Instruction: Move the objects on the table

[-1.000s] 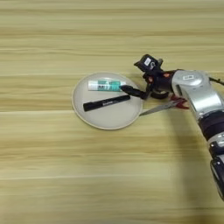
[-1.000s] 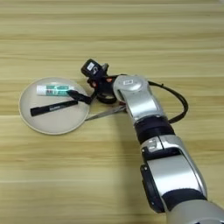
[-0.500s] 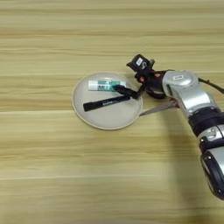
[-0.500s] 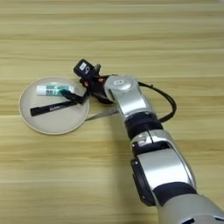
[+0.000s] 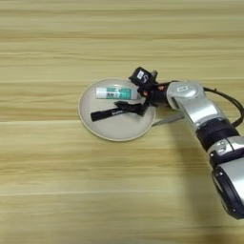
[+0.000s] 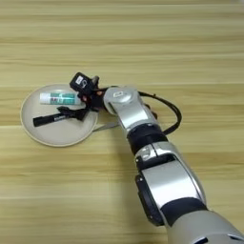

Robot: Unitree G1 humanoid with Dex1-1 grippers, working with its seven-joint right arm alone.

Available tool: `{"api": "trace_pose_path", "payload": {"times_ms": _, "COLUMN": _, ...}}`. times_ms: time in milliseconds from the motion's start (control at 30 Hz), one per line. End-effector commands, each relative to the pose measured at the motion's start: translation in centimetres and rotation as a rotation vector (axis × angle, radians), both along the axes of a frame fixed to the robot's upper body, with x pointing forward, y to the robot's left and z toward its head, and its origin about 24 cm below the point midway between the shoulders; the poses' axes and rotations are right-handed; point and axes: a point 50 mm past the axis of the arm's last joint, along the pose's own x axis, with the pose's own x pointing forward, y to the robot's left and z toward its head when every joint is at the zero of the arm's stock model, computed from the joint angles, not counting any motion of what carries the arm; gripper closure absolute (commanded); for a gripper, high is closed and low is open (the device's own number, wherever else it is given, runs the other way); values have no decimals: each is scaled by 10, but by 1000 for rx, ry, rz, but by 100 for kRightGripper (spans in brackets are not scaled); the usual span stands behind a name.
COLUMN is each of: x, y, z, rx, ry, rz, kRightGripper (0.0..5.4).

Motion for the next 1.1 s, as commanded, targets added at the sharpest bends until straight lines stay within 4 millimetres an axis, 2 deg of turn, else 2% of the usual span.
{"api": "trace_pose_path", "payload": {"times_ms": 33, "x": 16, "y": 11, "z": 39, "rx": 14, "ry": -142, "rz": 27, "kRightGripper": 5}}
{"api": "trace_pose_path", "payload": {"times_ms": 267, "x": 18, "y": 12, "z": 32, "rx": 11, "ry": -82, "rz": 7, "kRightGripper": 5}}
{"api": "trace_pose_path", "payload": {"times_ms": 1100, "x": 13, "y": 12, "z": 11, "rx": -77, "ry": 52, "rz": 39, "kRightGripper": 271}}
